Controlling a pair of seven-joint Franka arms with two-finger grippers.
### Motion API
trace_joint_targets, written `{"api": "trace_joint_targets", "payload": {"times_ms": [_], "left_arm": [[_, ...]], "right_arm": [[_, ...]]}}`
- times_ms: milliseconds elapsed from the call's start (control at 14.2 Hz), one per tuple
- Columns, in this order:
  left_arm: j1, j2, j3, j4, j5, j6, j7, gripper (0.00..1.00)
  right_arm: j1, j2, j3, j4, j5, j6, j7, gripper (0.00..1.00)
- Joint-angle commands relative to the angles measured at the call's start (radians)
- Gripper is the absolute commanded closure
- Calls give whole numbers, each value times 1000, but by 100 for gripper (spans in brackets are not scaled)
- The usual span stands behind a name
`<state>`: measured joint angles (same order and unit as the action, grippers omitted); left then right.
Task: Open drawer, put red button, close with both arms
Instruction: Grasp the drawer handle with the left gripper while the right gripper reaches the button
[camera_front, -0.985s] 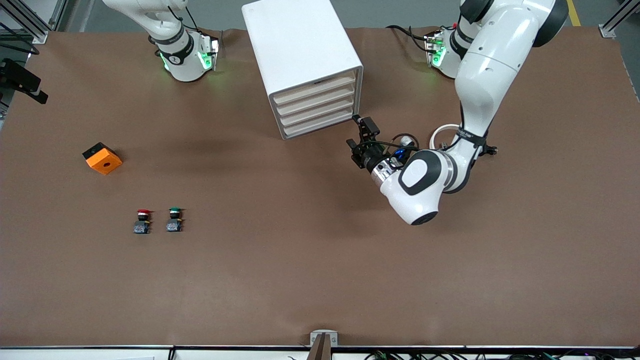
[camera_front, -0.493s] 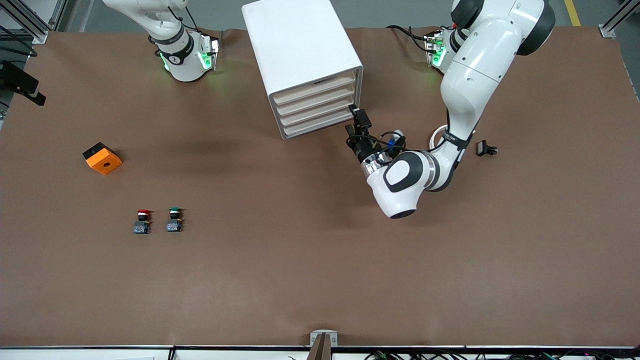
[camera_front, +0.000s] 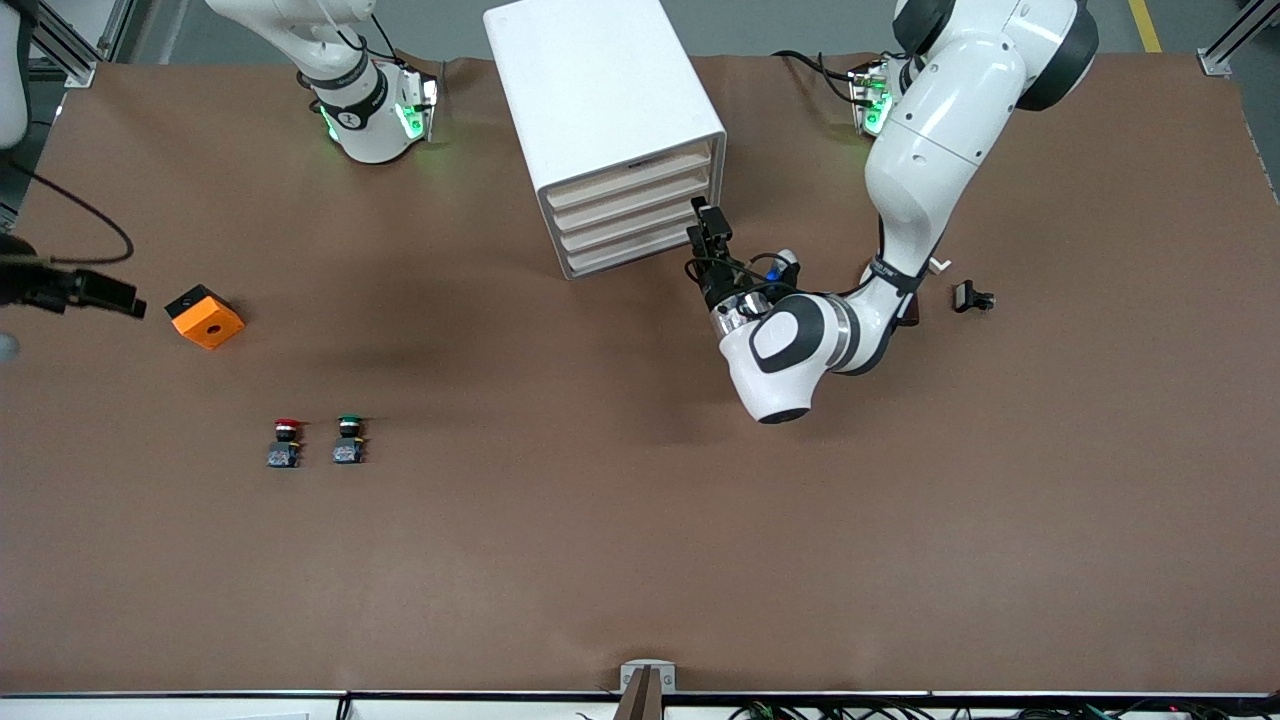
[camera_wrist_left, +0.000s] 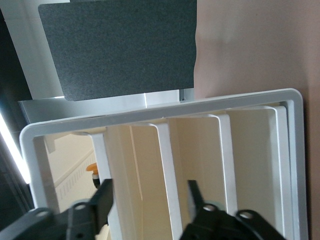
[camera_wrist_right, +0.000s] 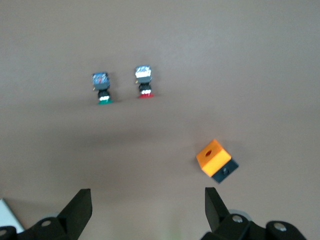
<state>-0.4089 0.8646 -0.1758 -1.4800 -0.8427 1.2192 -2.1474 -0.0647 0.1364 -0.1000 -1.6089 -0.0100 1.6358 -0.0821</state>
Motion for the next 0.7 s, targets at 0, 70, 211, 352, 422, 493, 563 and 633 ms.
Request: {"api": "trace_joint_targets", "payload": {"times_ms": [0,70,211,352,422,493,563,633], "left_arm": [[-27,11,3,-3,14,-3,4,44],[-37,13,3,-5,14,0,6,45],[-48,11,3,-19,14,8,11,45],[-67,13,4,-26,16,10,11,45],[-79,13,4,-32,14,10,11,45],[-90,13,4,-40,16,11,11,45],[-102,13,4,-42,19,14,11,45],[-116,14,4,-52,40,16,11,45]], "right_arm": [[-12,61,17,38,7,42,-10,0],[-10,90,19,18,8,86,2,0],[-7,100,19,-84,56,244,28,0],[0,129,19,-176,56,428,27,0],[12,167,19,-186,56,493,22,0],[17,211,19,-184,56,540,22,0],[20,251,19,-186,56,597,21,0],[20,290,19,-184,55,651,18,0]]}}
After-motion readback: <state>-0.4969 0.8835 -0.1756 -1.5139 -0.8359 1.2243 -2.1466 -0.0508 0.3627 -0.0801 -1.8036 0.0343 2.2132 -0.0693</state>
